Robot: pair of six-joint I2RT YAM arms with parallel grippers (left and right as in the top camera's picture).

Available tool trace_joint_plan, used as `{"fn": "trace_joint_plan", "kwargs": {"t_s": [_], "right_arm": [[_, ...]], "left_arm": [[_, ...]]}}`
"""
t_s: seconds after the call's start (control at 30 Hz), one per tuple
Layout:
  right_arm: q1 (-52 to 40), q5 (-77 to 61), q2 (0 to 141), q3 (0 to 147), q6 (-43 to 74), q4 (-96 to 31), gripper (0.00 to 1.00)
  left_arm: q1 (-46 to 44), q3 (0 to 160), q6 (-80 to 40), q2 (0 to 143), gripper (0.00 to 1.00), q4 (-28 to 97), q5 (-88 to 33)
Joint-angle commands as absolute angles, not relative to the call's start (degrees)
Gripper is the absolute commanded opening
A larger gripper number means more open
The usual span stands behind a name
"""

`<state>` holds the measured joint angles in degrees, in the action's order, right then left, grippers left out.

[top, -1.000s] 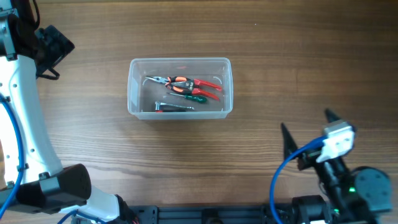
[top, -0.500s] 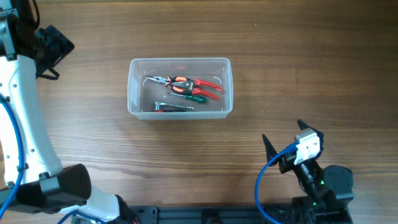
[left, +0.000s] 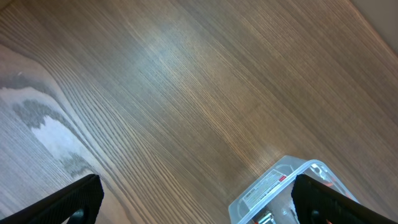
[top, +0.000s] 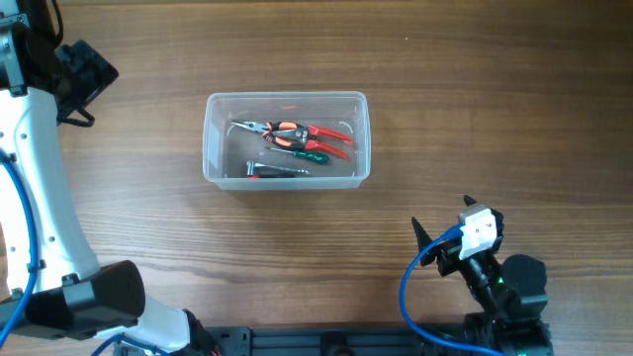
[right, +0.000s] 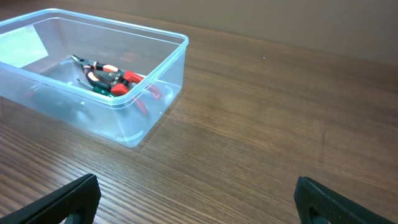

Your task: Pack container

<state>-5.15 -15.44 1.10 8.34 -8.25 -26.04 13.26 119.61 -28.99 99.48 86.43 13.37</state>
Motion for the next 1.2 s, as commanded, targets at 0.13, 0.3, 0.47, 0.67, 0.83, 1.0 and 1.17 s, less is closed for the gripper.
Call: {"fn": "trace_joint_plan", "kwargs": {"t_s": [0.13,0.3,0.47,0.67,0.83,1.0,1.17], "right_arm": [[-4.9,-16.6,0.1,8.2,-8.9,-25.6,1.00],[-4.9,-16.6,0.1,8.2,-8.9,-25.6,1.00],[-4.9,-16.6,0.1,8.2,-8.9,-25.6,1.00],[-4.9,-16.6,0.1,8.2,-8.9,-25.6,1.00],[-4.9,-16.6,0.1,8.2,-8.9,-25.6,1.00],[-4.9,-16.6,0.1,8.2,-8.9,-25.6,1.00],[-4.9,-16.6,0.1,8.2,-8.9,-25.6,1.00]], "left_arm": [[13.5,119.6,-28.7,99.7,1.00,86.4,12.9],[13.5,119.6,-28.7,99.7,1.00,86.4,12.9],[13.5,119.6,-28.7,99.7,1.00,86.4,12.9],[12.5,119.4,-28.7,98.3,1.00,86.4,12.9],[4.7,113.0,-28.7,89.9,1.00,86.4,12.9],[-4.2,98.8,-28.7,76.6,1.00,78.2,19.9],[-6.8,79.1,-28.7,61.3,1.00,51.9,23.6]]}}
